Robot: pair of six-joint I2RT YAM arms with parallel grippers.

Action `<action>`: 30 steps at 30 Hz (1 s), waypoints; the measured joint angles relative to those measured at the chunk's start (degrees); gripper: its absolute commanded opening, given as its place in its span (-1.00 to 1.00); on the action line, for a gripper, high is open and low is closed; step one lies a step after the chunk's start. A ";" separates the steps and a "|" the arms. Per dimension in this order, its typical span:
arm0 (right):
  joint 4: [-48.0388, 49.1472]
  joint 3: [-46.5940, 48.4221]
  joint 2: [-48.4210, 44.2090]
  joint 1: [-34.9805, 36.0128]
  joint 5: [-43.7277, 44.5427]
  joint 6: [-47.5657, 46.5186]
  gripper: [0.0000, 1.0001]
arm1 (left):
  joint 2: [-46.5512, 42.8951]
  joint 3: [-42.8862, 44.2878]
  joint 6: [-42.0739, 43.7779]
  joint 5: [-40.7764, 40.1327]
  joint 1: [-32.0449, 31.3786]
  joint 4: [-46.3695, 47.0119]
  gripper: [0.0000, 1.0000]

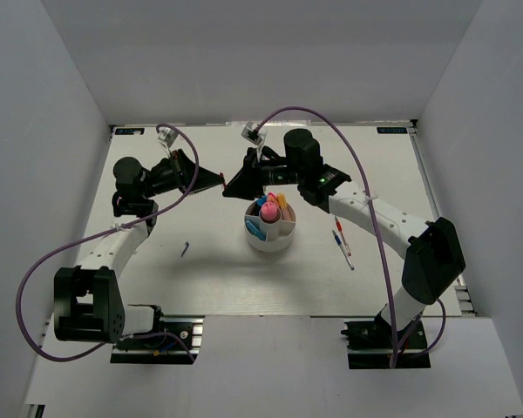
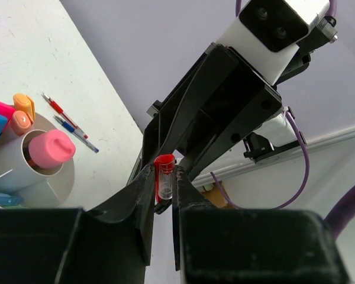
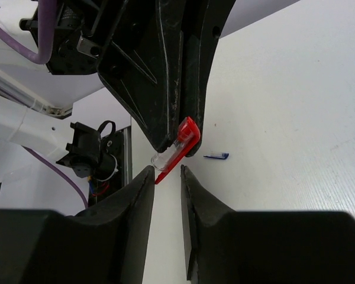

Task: Sort the stationery into containers
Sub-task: Pick up the pen cap from the center of the board.

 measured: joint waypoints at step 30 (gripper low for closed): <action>-1.68 0.13 -0.96 -0.52 -0.13 -5.16 -1.00 | -1.46 -3.69 1.16 -0.39 -0.09 -0.04 0.56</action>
